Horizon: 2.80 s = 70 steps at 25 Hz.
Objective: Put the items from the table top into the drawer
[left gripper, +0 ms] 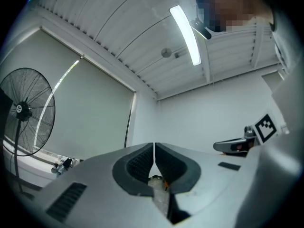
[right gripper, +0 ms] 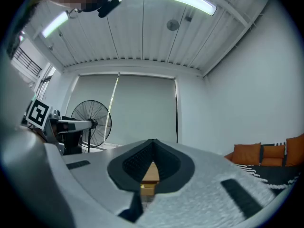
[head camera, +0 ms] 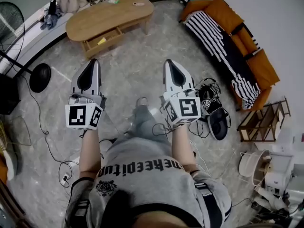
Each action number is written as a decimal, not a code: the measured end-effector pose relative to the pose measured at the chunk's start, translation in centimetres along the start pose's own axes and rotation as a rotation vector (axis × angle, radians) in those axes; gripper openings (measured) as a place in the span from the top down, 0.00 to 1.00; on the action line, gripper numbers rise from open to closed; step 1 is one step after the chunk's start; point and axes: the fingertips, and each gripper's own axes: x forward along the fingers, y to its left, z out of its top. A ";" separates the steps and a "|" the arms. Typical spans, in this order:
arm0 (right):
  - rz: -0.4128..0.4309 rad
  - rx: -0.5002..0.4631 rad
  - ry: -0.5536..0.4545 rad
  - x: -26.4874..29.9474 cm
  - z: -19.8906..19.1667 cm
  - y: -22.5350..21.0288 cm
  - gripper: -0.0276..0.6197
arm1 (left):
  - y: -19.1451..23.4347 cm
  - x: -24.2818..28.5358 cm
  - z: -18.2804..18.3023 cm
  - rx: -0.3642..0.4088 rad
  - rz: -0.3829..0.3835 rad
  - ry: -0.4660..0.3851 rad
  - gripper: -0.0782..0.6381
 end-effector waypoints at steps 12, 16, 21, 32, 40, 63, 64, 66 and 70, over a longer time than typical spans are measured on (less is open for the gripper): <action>0.086 0.001 -0.039 15.6 0.1 -8.2 0.95 | 4.0 15.2 -2.0 0.020 0.068 -0.014 0.87; 0.108 -0.005 -0.048 20.1 0.2 -11.7 0.95 | 4.5 21.0 -2.4 -0.002 0.086 -0.036 0.87; 0.123 -0.003 -0.044 24.0 -0.7 -16.1 0.95 | 3.8 27.0 -3.3 0.018 0.093 -0.049 0.87; 0.125 0.049 -0.005 31.6 -4.3 -20.0 0.95 | 6.1 34.9 -7.2 0.030 0.071 0.007 0.87; 0.074 0.038 -0.005 40.6 -5.6 -22.9 0.95 | 11.1 43.8 -9.4 0.021 0.023 -0.004 0.87; 0.024 0.047 0.006 67.2 -6.9 -20.1 0.95 | 32.2 61.5 -12.7 0.016 -0.022 0.009 0.87; 0.021 0.046 0.015 67.7 -7.3 -20.2 0.95 | 32.5 62.0 -13.2 0.009 -0.025 0.014 0.87; 0.014 0.044 0.035 68.5 -8.0 -20.7 0.95 | 32.9 63.1 -14.2 -0.004 -0.034 0.028 0.87; 0.002 0.043 0.063 70.1 -9.4 -22.3 0.95 | 33.2 65.4 -16.0 -0.024 -0.044 0.052 0.87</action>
